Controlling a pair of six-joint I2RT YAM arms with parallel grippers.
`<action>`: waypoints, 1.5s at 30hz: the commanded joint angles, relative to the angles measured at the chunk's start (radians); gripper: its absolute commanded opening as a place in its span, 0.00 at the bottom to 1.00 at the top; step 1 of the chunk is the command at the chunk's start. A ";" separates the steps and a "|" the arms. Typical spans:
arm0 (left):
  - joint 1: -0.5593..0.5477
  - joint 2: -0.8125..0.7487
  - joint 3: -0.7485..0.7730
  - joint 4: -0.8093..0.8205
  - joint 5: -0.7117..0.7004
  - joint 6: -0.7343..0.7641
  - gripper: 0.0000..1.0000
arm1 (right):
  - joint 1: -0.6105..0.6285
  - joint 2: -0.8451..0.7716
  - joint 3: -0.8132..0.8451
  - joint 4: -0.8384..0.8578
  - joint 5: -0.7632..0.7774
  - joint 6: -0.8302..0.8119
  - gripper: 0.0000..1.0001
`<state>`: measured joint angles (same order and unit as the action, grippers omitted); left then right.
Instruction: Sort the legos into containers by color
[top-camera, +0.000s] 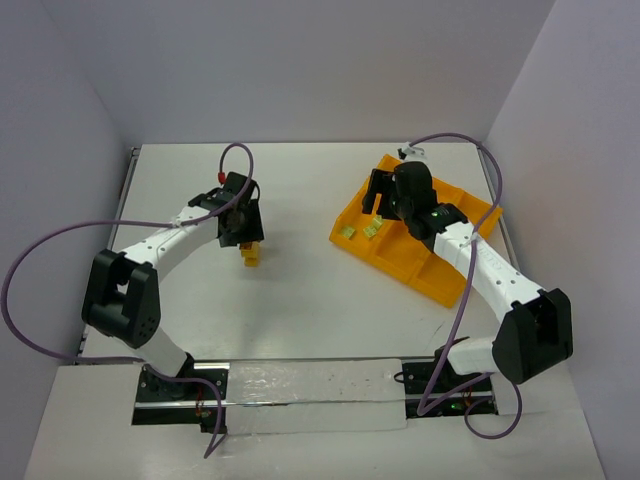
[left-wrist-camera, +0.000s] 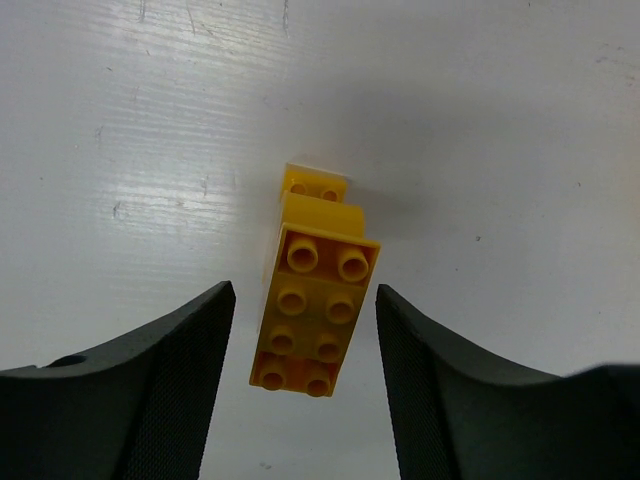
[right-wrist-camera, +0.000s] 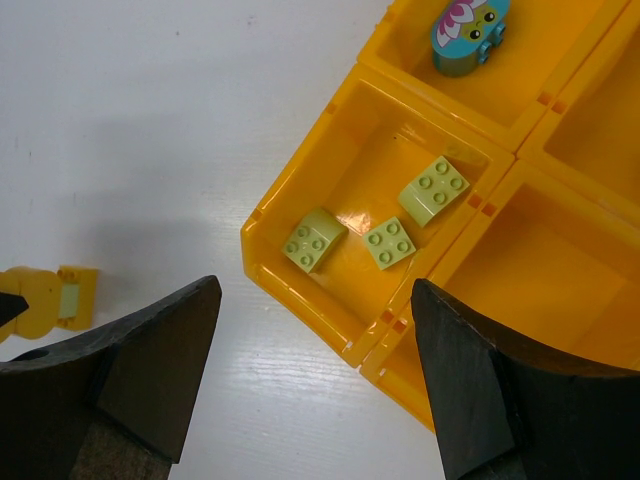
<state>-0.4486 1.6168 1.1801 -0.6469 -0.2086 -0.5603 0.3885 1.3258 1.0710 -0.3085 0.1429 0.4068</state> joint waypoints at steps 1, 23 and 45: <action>-0.006 -0.021 0.030 -0.001 -0.028 0.017 0.58 | 0.005 -0.041 -0.005 0.012 0.018 -0.004 0.84; 0.085 -0.332 0.040 0.164 0.419 0.032 0.00 | 0.006 -0.134 -0.049 0.067 -0.354 -0.068 0.84; 0.211 -0.491 -0.206 0.859 1.210 -0.272 0.00 | 0.018 -0.160 -0.147 0.583 -1.162 0.112 0.85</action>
<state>-0.2447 1.1558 0.9699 0.0568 0.8998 -0.7807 0.3950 1.1322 0.9264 0.0722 -0.8836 0.4270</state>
